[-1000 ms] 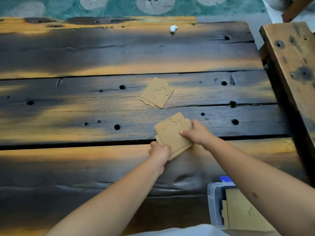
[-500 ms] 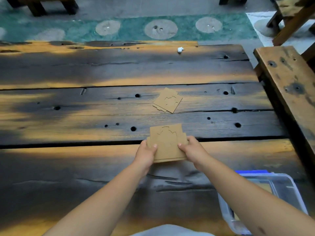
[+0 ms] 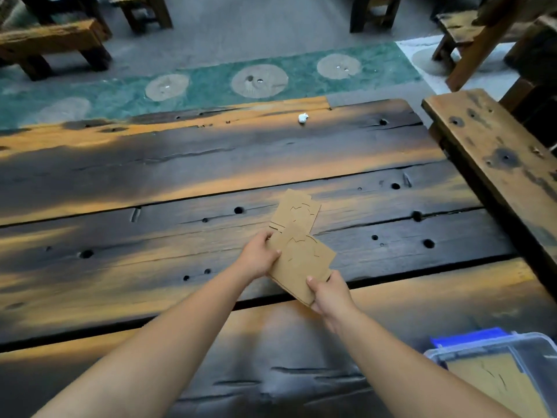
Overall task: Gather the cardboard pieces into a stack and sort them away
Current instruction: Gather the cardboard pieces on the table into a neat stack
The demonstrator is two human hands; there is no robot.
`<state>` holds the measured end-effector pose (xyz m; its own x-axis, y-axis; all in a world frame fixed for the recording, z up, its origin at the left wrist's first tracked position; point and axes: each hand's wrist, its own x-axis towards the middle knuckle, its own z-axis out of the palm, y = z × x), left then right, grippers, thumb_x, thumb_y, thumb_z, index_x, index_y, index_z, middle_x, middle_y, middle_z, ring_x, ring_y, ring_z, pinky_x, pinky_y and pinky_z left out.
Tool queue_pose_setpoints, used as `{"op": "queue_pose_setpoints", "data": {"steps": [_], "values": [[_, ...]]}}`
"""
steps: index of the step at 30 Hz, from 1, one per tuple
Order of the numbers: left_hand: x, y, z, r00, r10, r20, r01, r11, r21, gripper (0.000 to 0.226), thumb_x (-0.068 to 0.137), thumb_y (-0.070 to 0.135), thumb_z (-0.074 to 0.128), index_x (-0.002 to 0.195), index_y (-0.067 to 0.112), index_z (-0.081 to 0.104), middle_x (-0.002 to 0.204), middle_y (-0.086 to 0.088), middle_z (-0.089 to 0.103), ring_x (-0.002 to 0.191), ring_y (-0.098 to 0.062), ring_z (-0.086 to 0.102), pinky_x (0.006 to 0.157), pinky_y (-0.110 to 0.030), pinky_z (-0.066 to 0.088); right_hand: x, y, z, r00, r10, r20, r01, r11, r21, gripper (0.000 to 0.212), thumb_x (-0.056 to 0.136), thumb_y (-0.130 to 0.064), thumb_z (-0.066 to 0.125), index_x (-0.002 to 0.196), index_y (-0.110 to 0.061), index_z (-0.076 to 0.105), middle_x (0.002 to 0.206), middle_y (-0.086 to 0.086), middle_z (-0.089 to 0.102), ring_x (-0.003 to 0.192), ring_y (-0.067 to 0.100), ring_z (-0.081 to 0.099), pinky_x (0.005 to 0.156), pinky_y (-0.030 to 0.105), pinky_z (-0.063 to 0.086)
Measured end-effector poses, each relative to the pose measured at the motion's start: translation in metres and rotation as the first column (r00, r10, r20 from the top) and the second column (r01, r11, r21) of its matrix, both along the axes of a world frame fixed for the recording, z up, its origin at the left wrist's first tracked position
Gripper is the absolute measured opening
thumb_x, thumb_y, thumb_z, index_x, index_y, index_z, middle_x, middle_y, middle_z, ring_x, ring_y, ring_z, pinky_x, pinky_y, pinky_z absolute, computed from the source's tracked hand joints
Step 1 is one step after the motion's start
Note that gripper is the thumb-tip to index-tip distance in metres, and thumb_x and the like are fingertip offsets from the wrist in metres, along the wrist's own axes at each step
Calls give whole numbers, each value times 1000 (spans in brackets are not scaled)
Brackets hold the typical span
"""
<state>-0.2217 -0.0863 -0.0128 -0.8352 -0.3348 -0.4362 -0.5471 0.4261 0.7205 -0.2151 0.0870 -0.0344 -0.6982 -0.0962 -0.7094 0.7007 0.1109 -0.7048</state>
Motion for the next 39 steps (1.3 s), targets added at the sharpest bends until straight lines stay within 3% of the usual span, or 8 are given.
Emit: {"op": "queue_pose_setpoints", "data": {"steps": [4, 7, 11, 19, 25, 32, 36, 39], "values": [[-64, -26, -4, 951, -287, 114, 301, 945, -131, 57, 89, 15, 60, 143, 14, 43, 141, -8, 53, 127, -25, 50, 107, -34, 39, -25, -35, -15, 982, -175, 71, 178, 983, -52, 9, 93, -6, 59, 93, -15, 59, 103, 11, 69, 89, 26, 67, 76, 47, 59], [-102, -36, -17, 900, -399, 175, 428, 885, -182, 64, 88, 22, 60, 147, 15, 36, 147, -8, 47, 131, -26, 46, 108, -32, 36, -43, -58, -26, 931, -304, 202, 334, 933, -135, 15, 95, -5, 56, 103, -16, 63, 103, 5, 69, 88, 20, 65, 74, 40, 58], [-147, -49, -43, 822, -515, 242, 565, 788, -245, 69, 88, 34, 60, 148, 14, 35, 149, -10, 44, 134, -28, 43, 107, -30, 33, -66, -87, -43, 861, -412, 297, 470, 869, -155, 19, 95, -4, 55, 89, -21, 61, 95, -1, 68, 84, 15, 63, 72, 40, 56], [-220, -62, -82, 664, -701, 260, 745, 594, -303, 69, 87, 44, 57, 148, 21, 35, 161, -13, 17, 146, -28, 19, 118, -39, 21, -96, -123, -71, 726, -555, 406, 650, 746, -145, 29, 95, -16, 60, 122, -17, 52, 122, 4, 58, 79, 12, 61, 93, 37, 54], [-224, -71, -108, 628, -726, 278, 766, 514, -387, 73, 85, 52, 53, 150, 26, 30, 158, -7, 21, 144, -28, 21, 116, -44, 24, -110, -134, -78, 697, -600, 393, 689, 712, -134, 33, 87, -11, 69, 116, -14, 54, 112, 2, 63, 87, 9, 59, 70, 31, 51], [-202, -81, -104, 712, -626, 319, 700, 594, -396, 81, 80, 54, 63, 144, 14, 34, 134, -17, 42, 125, -34, 37, 105, -42, 35, -105, -126, -73, 759, -558, 336, 623, 773, -125, 30, 85, -6, 67, 109, -18, 53, 99, -1, 69, 82, 12, 65, 65, 29, 47], [-175, -88, -100, 765, -542, 349, 641, 695, -326, 82, 78, 53, 69, 142, 14, 35, 137, -16, 35, 126, -35, 40, 106, -42, 36, -100, -117, -77, 837, -494, 237, 524, 848, -82, 38, 79, -6, 71, 110, -19, 53, 112, 6, 66, 90, 23, 68, 75, 38, 57], [-149, -90, -99, 818, -452, 357, 553, 788, -270, 84, 76, 52, 72, 141, 13, 34, 137, -16, 38, 122, -33, 46, 103, -39, 38, -96, -109, -79, 929, -347, 130, 337, 937, 97, 51, 70, -15, 76, 115, -23, 52, 126, 8, 47, 96, 28, 62, 84, 46, 57]]}}
